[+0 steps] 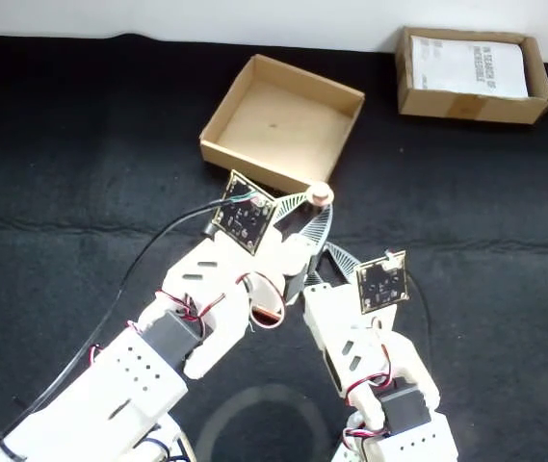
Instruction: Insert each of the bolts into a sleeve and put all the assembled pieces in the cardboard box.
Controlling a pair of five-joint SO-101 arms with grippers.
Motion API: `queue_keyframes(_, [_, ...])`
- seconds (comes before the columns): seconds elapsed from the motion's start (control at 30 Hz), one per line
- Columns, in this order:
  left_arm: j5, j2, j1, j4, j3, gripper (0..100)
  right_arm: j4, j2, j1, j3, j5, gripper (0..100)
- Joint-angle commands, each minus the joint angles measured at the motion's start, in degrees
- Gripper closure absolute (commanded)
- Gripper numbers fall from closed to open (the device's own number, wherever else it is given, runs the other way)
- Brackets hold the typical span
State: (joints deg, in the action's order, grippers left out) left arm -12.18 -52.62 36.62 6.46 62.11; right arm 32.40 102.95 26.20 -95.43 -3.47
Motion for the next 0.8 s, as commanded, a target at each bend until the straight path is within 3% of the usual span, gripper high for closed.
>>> queue_keyframes(0.0, [-1.5, 1.8, -0.2, -1.4, -1.0, 99, -0.7, -0.1, -0.7, -3.4, -0.2, 99.2])
queue_keyframes(0.2, [-5.2, 6.3, -0.1, -1.4, -4.5, 99, -0.7, -0.1, -0.7, -3.5, -0.2, 99.2])
queue_keyframes(0.77, [-5.0, 5.4, 0.0, 1.6, -1.4, 99, -0.8, -0.1, -0.9, -3.6, -0.2, 99.2])
